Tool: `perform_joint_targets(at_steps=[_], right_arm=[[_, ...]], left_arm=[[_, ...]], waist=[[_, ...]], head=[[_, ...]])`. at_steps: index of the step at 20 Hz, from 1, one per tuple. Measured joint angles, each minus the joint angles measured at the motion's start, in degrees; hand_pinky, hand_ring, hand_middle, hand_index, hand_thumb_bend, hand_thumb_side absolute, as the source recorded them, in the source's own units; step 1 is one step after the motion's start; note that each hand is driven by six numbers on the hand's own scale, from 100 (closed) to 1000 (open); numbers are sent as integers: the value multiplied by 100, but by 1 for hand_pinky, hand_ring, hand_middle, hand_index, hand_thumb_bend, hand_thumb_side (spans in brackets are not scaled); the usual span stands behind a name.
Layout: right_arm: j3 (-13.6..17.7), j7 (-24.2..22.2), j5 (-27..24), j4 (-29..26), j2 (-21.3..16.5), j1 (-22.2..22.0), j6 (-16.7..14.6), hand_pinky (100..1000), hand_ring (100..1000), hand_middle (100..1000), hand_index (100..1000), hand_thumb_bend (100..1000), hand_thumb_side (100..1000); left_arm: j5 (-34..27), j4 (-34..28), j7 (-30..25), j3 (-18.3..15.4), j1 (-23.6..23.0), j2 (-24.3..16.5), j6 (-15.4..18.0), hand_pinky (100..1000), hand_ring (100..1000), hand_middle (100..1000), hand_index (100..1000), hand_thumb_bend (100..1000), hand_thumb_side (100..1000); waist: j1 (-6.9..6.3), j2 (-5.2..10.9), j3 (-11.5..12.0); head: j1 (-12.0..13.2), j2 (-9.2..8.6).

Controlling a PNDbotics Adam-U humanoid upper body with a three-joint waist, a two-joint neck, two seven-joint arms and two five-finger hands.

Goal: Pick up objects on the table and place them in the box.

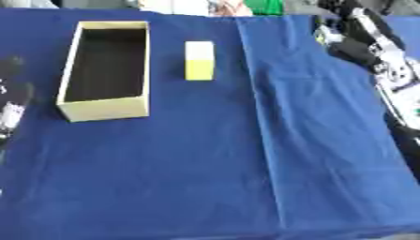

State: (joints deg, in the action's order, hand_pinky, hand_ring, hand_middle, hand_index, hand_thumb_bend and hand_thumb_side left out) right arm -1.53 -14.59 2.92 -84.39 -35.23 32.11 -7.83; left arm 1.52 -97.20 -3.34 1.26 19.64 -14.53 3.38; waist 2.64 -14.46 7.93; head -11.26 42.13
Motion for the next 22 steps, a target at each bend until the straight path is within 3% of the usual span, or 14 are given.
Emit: perform_joint_targets(at_steps=[7, 10, 16, 22], right_arm=[[-646, -1251, 449, 324, -302, 763, 58, 1000, 1000, 1000, 1000, 100, 302], [-871, -1673, 773, 513, -303, 1071, 61, 1000, 1000, 1000, 1000, 100, 294], [-1109, -2101, 1285, 933, -194, 1506, 2, 1000, 1000, 1000, 1000, 100, 313], [-1263, -2275, 1839, 1375, 152, 1883, -128, 1000, 1000, 1000, 1000, 100, 342]], left_arm=[[0, 0, -27, 29, 3, 0, 3, 692, 1000, 897, 926, 533, 662], [0, 0, -38, 41, 3, 0, 1, 693, 1000, 897, 926, 532, 664], [0, 0, -58, 61, 3, 0, 0, 693, 1000, 897, 926, 531, 665], [0, 1, -81, 89, 3, 0, 1, 693, 1000, 897, 927, 528, 667]], waist=[[35, 0, 55], [65, 0, 90], [83, 0, 131], [99, 0, 155]], head=[[-46, -41], [-59, -49], [-87, -50], [-103, -50]])
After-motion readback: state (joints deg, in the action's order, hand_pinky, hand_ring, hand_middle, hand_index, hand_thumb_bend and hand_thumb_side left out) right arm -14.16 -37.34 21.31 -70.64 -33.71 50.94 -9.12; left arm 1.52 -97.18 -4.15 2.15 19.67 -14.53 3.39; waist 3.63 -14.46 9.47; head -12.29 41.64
